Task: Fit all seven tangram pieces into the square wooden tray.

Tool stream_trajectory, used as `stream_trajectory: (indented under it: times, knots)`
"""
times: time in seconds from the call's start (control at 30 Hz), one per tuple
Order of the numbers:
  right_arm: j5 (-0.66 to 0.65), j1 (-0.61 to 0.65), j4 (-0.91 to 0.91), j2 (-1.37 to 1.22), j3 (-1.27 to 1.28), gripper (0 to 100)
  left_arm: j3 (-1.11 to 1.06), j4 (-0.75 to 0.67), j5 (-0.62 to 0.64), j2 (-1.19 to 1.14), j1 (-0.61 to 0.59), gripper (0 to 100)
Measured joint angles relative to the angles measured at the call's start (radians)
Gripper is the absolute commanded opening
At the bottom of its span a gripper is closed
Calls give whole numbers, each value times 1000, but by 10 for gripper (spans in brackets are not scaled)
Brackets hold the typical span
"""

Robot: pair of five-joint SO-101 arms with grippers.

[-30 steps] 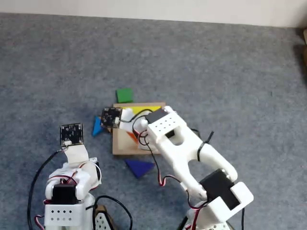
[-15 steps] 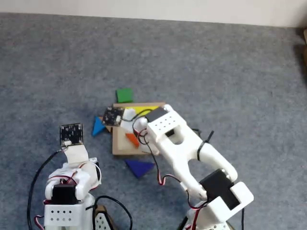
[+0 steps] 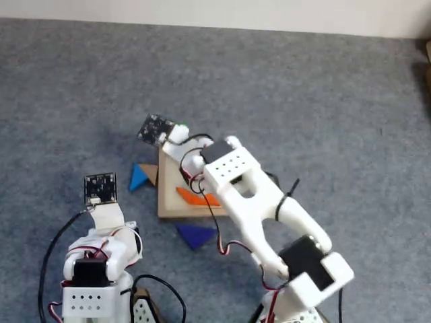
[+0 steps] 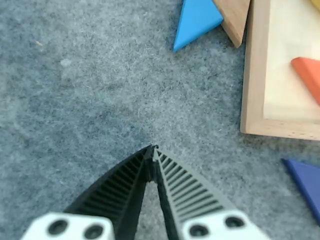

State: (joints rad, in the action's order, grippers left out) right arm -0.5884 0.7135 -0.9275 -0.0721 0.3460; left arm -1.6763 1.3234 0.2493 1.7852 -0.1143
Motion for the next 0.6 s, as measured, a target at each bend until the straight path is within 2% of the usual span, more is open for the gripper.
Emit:
stream_trajectory:
  times: [0.27,0.6]
  knots:
    - [0,-3,2,-84,3,5,0,0,0,0,0,5]
    - [-155,-44,-149,-87,0,5,0,0,0,0,0,5]
